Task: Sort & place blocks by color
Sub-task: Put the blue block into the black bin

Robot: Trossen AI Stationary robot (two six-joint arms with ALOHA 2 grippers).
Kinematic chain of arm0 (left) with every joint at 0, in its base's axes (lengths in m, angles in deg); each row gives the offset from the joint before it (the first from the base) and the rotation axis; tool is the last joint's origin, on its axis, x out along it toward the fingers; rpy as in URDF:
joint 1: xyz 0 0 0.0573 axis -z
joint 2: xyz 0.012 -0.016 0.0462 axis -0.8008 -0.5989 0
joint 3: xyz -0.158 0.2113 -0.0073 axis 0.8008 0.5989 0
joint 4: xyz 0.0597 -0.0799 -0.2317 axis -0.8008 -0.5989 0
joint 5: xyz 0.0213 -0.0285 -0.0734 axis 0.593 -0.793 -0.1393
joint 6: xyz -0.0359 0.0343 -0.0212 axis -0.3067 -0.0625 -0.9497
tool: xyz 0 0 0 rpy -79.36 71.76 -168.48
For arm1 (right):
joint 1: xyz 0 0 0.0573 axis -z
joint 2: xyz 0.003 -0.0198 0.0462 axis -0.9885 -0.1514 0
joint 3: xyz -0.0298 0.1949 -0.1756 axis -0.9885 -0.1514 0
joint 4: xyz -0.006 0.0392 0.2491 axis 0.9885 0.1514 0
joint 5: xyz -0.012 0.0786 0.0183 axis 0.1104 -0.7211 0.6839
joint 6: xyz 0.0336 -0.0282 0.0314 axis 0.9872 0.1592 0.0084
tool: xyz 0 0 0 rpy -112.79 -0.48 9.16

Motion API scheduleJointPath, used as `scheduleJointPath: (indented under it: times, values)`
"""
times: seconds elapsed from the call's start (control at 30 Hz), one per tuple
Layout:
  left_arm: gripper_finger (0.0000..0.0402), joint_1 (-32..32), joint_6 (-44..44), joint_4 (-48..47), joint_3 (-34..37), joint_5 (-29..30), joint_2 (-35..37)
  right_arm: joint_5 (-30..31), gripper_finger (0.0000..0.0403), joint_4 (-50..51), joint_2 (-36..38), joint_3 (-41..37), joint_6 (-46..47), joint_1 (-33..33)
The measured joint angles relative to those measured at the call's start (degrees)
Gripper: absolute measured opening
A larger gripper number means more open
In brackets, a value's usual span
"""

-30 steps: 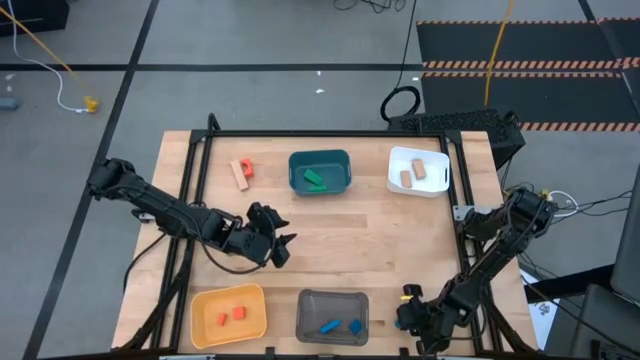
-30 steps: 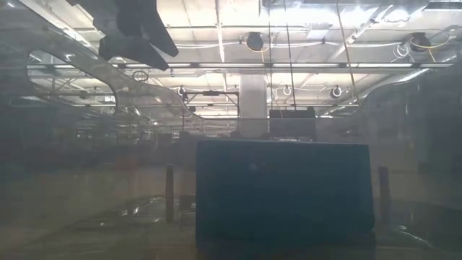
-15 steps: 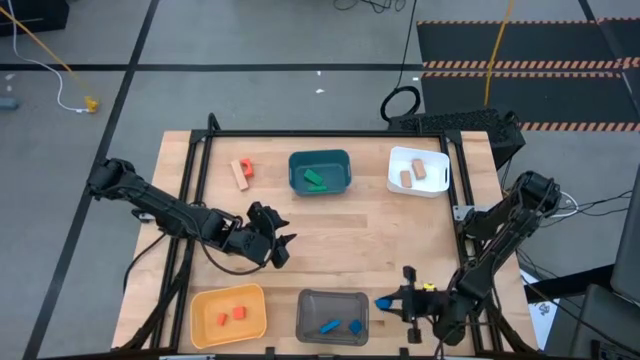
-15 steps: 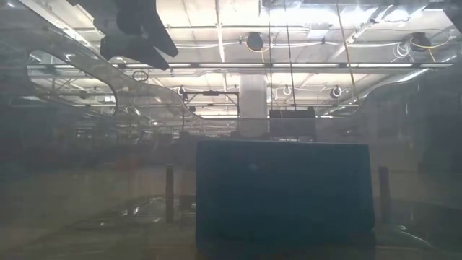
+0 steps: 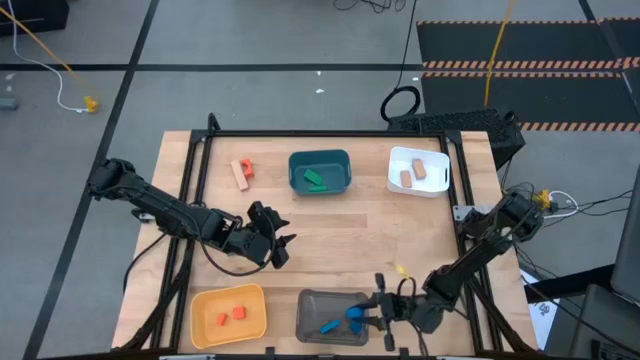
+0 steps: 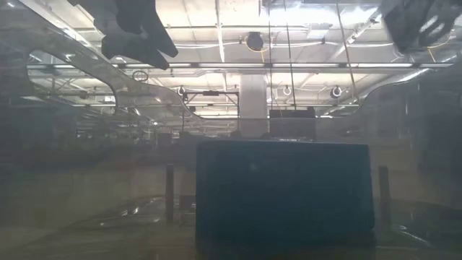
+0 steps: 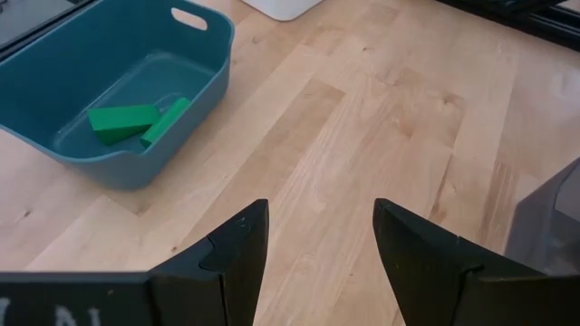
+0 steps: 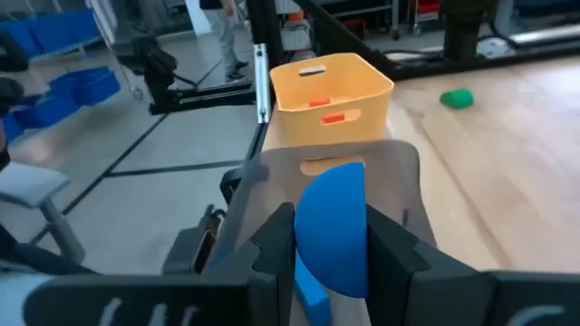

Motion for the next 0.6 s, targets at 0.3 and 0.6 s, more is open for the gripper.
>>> scheduleJointPath:
  times: [0.3, 0.6]
  values:
    - [0.0200, 0.0, 0.5, 0.0, 0.0, 0.0, 0.0, -6.3, 0.0077, -8.8, -7.4, 0.0, 7.9, 3.5]
    - [0.0200, 0.0, 0.5, -0.1, 0.0, -1.4, 0.0, -7.3, 0.0118, -10.9, -9.2, 0.0, 15.4, 5.2]
